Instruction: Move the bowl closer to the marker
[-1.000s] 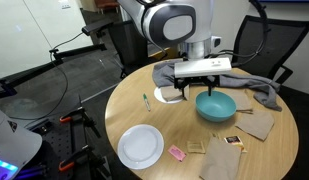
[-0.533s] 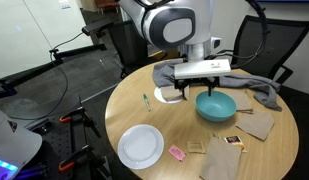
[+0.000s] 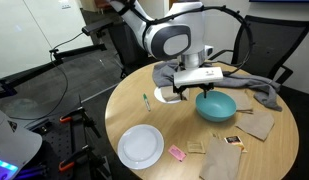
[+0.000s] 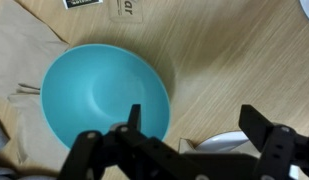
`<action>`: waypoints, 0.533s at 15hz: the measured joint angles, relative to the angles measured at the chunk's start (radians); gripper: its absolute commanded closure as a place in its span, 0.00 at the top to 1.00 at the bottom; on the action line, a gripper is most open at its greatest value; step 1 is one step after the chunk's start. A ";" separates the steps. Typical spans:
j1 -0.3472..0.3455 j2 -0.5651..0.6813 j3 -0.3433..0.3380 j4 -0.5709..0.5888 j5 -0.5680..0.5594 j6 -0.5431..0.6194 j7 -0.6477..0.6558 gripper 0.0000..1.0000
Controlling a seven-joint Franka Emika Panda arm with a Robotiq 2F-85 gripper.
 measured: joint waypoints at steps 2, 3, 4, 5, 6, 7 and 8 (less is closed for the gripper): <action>0.000 0.024 0.003 0.020 -0.015 0.000 0.000 1.00; 0.000 0.036 0.003 0.031 -0.020 0.000 0.000 1.00; 0.000 0.047 0.004 0.042 -0.023 0.000 0.000 1.00; 0.000 0.057 0.005 0.052 -0.025 0.000 0.000 1.00; 0.000 0.068 0.007 0.061 -0.026 0.000 -0.001 1.00; 0.000 0.077 0.009 0.070 -0.027 0.000 -0.001 1.00; 0.000 0.086 0.011 0.077 -0.027 0.000 -0.001 1.00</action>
